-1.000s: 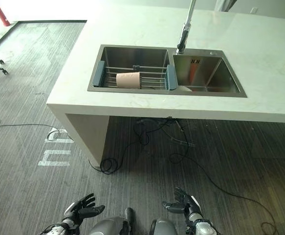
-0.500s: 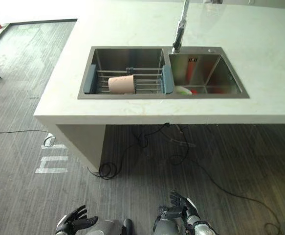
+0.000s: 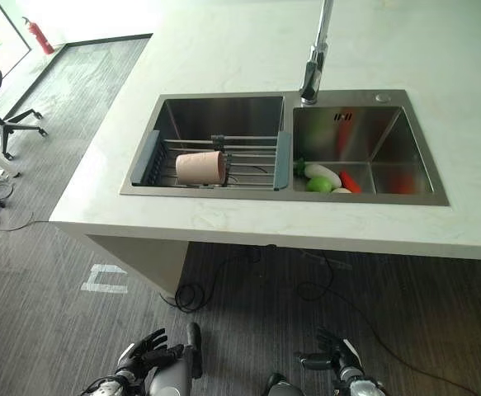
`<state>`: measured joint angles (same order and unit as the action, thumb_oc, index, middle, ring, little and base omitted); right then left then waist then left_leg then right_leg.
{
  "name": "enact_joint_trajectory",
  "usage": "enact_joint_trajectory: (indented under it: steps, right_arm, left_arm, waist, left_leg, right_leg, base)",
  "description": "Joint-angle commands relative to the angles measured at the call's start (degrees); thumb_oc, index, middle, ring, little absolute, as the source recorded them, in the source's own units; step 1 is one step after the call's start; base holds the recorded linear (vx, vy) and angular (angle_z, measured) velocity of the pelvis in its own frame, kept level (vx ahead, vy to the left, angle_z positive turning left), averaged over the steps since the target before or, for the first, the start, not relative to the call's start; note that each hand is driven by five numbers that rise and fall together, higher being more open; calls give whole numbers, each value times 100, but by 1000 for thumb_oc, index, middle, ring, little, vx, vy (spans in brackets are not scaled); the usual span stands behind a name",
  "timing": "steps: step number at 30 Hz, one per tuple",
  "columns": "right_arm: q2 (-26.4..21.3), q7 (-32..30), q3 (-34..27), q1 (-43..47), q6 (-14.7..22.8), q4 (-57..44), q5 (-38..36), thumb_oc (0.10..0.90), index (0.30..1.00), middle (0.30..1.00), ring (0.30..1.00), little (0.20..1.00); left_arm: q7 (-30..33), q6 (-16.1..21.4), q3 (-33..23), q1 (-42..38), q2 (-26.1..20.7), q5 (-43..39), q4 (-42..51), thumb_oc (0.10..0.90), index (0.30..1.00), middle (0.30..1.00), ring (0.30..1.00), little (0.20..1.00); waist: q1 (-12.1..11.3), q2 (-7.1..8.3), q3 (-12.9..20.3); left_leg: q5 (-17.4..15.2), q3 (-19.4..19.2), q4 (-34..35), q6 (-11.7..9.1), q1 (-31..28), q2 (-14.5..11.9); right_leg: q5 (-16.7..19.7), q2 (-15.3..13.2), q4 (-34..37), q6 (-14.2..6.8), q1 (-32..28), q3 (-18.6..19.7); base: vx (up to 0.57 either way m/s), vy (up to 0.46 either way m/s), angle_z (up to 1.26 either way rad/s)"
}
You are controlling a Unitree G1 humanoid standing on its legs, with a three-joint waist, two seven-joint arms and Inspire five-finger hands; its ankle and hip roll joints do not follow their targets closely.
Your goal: Place the dishes in the dishwasher.
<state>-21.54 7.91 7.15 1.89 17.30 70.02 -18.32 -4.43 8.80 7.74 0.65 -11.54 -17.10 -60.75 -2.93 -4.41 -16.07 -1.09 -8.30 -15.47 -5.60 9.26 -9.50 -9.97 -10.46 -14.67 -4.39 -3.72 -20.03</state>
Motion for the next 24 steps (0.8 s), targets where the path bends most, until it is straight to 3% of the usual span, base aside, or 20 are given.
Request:
enact_joint_trajectory:
  steps: [1, 4, 5, 7, 8, 12, 17, 24]
  right_arm:
    - [34, 54, -109, -47, 341, -273, -1, 800, 900, 900, 900, 900]
    - [114, 108, -105, -4, 369, -311, -361, 800, 900, 900, 900, 900]
    - [134, 203, -86, 36, 418, -342, -274, 800, 900, 900, 900, 900]
    - [163, 259, -19, 80, 463, -410, -134, 800, 900, 900, 900, 900]
    - [190, 267, 20, 106, 449, -431, -94, 800, 900, 900, 900, 900]
    - [225, 260, 200, 52, 333, -483, -4, 800, 900, 900, 900, 900]
    - [150, 199, 147, -15, 206, -454, -25, 800, 900, 900, 900, 900]
    - [148, 241, 30, -125, 289, -326, -138, 800, 900, 900, 900, 900]
  left_arm:
    - [186, 240, 95, 117, -281, 142, 355, 800, 900, 900, 900, 900]
    - [257, 300, 264, 70, -349, 282, 215, 800, 900, 900, 900, 900]
    - [314, 282, 324, 64, -375, 212, 191, 800, 900, 900, 900, 900]
    - [390, 302, 357, 15, -396, 96, 190, 800, 900, 900, 900, 900]
    - [441, 366, 397, 1, -399, 38, 173, 800, 900, 900, 900, 900]
    - [701, 284, 354, -20, -349, -57, 141, 800, 900, 900, 900, 900]
    - [842, 214, 403, 158, -214, 68, 136, 800, 900, 900, 900, 900]
    - [1121, 163, 130, 216, -274, -147, 161, 800, 900, 900, 900, 900]
  waist:
    - [-197, -32, 139]
    - [-127, -6, 66]
    - [-67, -16, 42]
    - [-14, 58, 4]
    - [58, 170, -41]
    - [3, 408, 43]
    - [24, 336, 206]
    - [83, 191, 248]
  left_leg:
    - [-655, 222, -172, 317, -187, 304]
    - [-885, 320, -172, 701, -372, 555]
    - [-928, 310, -172, 724, -429, 545]
    - [-968, 293, -172, 625, -459, 509]
    - [-1103, 306, -172, 638, -526, 585]
    - [-1029, -123, -172, 440, -531, 361]
    - [-926, -182, -172, 192, -487, 121]
    - [-911, -87, -172, 76, -454, 58]
  right_leg:
    - [-105, -205, -252, -210, -9, 13]
    - [141, -276, -1545, -320, 551, 398]
    - [304, -287, -1483, -332, 738, 474]
    - [416, -254, -508, -383, 656, 440]
    - [813, -395, -252, -513, 879, 552]
    - [455, -613, -252, -588, 952, 391]
    - [251, -567, -252, -510, 865, 265]
    - [120, -506, -252, -434, 804, 292]
  base:
    - [109, 207, -8]
    - [74, 152, -9]
    - [88, -19, -14]
    - [56, -156, 10]
    - [28, -203, 12]
    - [121, -273, 4]
    - [110, -77, -9]
    - [88, -43, 4]
